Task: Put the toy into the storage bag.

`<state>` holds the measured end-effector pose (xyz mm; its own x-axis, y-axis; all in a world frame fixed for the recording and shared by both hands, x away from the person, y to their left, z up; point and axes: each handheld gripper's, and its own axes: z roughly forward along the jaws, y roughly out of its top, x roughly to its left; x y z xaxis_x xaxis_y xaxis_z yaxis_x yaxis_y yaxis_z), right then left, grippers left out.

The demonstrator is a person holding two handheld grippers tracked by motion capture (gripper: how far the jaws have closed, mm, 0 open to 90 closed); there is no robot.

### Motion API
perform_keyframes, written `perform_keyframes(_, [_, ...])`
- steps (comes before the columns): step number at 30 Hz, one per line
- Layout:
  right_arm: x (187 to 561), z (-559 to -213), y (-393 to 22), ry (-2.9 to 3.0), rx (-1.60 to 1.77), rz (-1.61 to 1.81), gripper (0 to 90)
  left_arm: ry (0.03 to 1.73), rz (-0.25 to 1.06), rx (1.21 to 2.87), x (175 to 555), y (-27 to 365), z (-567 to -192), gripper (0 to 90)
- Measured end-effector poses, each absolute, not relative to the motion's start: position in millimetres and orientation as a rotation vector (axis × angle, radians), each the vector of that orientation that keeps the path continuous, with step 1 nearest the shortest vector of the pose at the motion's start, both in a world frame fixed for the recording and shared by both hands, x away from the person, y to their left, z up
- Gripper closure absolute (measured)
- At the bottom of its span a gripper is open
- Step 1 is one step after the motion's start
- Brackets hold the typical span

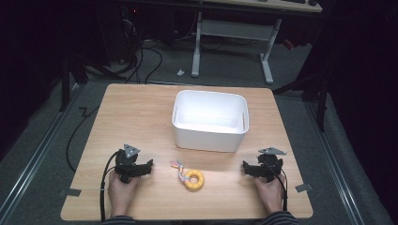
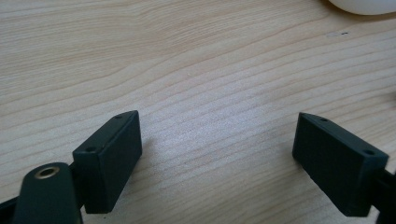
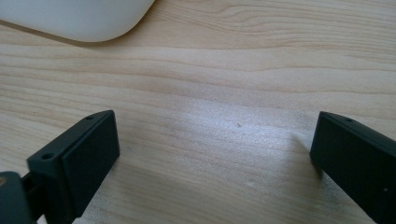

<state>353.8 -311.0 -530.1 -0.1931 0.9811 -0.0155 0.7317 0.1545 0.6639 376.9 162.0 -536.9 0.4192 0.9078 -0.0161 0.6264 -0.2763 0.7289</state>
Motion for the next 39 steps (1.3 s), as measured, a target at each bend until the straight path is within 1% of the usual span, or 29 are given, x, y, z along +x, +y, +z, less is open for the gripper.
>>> perform_keyframes(1, [354, -529, -311, 1.998, 1.630, 0.737, 6.1, 1.295, 0.541, 2.009, 377, 162, -537, 16.2])
perform_keyframes(2, [354, -529, -311, 1.998, 1.630, 0.737, 6.1, 1.295, 0.541, 2.009, 377, 162, -537, 16.2])
perform_keyframes(3, [353, -527, -310, 2.012, 1.608, 0.746, 14.4, 1.295, 0.541, 2.009, 377, 162, -537, 16.1])
perform_keyframes(4, [353, -527, -310, 2.012, 1.608, 0.746, 14.4, 1.295, 0.541, 2.009, 377, 162, -537, 16.1])
perform_keyframes(7, [351, -525, -309, 2.027, 1.584, 0.756, 22.6, 1.295, 0.541, 2.009, 377, 162, -537, 16.2])
perform_keyframes(10, [349, -524, -307, 2.043, 1.557, 0.759, 27.6, 1.295, 0.541, 2.009, 377, 162, -537, 16.1])
perform_keyframes(18, [346, -522, -304, 2.075, 1.534, 0.792, 32.5, 1.295, 0.541, 2.010, 377, 162, -537, 16.2])
perform_keyframes(23, [344, -514, -299, 2.096, 1.491, 0.835, 39.2, 1.295, 0.541, 2.009, 377, 162, -537, 16.2])
perform_keyframes(25, [343, -510, -296, 2.104, 1.468, 0.842, 40.6, 1.295, 0.541, 2.009, 377, 162, -537, 16.1])
perform_keyframes(33, [345, -503, -283, 2.157, 1.407, 0.867, 42.3, 1.295, 0.541, 2.009, 377, 162, -537, 16.1])
perform_keyframes(39, [345, -497, -275, 2.201, 1.355, 0.898, 46.3, 1.295, 0.542, 2.010, 377, 162, -537, 16.1])
